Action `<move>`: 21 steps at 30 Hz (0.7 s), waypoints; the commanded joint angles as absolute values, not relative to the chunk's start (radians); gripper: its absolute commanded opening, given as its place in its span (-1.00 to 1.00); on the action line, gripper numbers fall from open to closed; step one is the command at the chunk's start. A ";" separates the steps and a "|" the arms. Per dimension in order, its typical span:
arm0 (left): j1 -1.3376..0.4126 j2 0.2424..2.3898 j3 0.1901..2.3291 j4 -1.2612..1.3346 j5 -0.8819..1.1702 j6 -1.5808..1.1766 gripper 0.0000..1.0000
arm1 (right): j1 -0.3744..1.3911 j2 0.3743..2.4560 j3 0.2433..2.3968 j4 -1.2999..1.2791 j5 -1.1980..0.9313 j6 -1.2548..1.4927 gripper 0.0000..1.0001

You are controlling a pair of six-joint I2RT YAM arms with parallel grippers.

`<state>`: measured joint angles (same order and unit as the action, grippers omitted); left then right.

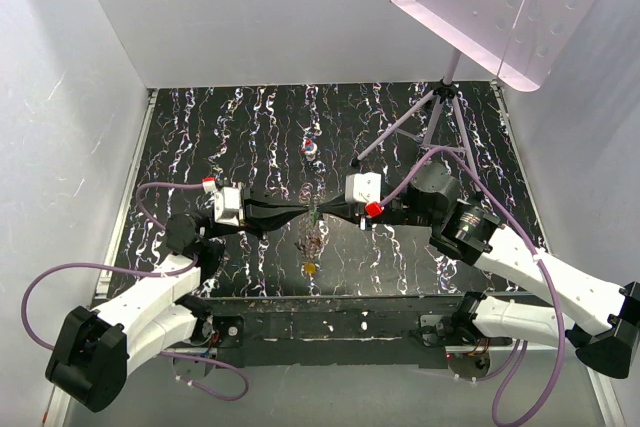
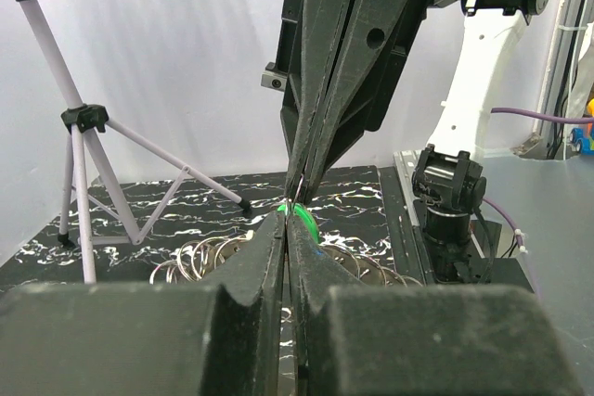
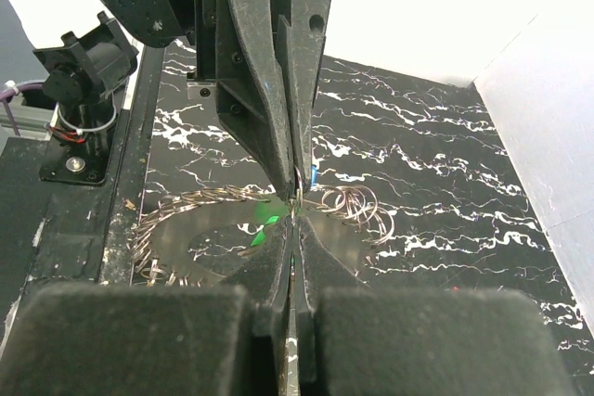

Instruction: Put the keys on the keyring

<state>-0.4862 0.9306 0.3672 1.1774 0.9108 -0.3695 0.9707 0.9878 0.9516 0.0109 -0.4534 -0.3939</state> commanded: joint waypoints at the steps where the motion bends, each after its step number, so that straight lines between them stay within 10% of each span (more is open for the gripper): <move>1: -0.482 0.899 0.370 1.193 0.902 -0.347 -1.00 | 0.977 0.968 0.965 0.067 -0.482 -0.397 -0.97; 21: -0.482 0.890 0.359 1.249 0.917 -0.350 -1.00 | 0.977 0.969 0.963 0.072 -0.525 -0.434 -0.97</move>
